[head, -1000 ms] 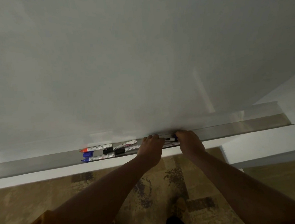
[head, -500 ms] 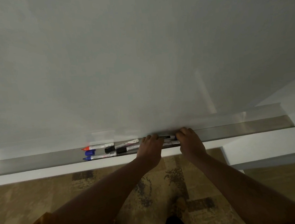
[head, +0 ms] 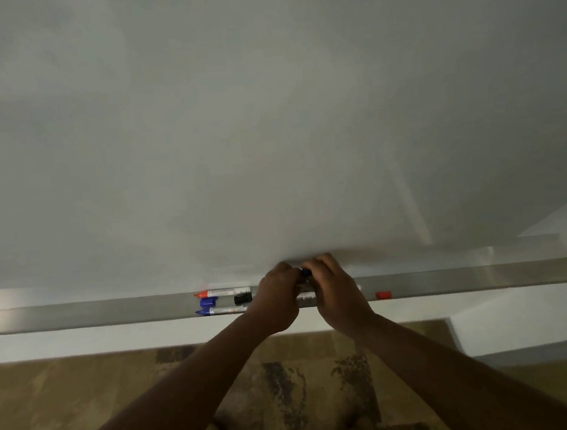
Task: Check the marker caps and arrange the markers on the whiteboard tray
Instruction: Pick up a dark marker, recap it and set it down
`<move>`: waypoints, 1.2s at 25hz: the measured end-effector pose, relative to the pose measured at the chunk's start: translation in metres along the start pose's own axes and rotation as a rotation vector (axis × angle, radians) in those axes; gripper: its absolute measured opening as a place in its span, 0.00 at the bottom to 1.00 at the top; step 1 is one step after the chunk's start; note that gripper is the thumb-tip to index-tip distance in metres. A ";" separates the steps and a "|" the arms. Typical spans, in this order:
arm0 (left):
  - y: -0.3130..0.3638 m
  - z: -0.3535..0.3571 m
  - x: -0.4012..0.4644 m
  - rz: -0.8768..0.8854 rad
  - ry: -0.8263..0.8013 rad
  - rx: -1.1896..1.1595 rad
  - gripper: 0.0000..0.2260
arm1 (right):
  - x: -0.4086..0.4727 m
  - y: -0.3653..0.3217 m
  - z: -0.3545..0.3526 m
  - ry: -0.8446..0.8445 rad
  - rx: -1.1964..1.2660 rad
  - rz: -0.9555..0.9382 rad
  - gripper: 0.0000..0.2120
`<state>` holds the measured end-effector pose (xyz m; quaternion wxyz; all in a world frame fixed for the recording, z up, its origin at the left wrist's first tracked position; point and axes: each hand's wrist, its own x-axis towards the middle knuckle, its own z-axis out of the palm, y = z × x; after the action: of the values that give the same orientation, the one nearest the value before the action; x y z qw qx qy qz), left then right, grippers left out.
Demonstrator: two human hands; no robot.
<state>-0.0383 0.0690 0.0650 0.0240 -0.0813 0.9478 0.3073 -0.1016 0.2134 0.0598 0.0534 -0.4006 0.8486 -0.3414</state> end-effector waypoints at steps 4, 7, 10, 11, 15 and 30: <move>-0.003 -0.041 -0.018 -0.091 0.068 -0.208 0.08 | 0.012 -0.032 0.008 -0.015 0.062 -0.068 0.17; -0.010 -0.060 -0.029 -0.185 0.070 -0.356 0.09 | 0.018 -0.050 0.013 -0.048 0.075 -0.077 0.20; -0.019 -0.071 -0.040 -0.231 0.076 -0.428 0.08 | 0.021 -0.060 0.014 -0.099 0.093 -0.087 0.23; -0.020 -0.073 -0.042 -0.236 0.079 -0.450 0.07 | 0.020 -0.062 0.015 -0.110 0.097 -0.086 0.23; -0.020 -0.082 -0.050 -0.241 0.050 -0.578 0.04 | 0.021 -0.064 0.018 -0.095 0.047 -0.084 0.24; -0.024 -0.090 -0.048 -0.320 0.157 -1.127 0.04 | 0.025 -0.061 0.009 -0.028 0.006 0.076 0.10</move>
<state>0.0137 0.0040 0.1288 -0.0472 -0.2458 0.6135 0.7489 -0.0763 0.1633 0.0956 0.0795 -0.3729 0.8613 -0.3358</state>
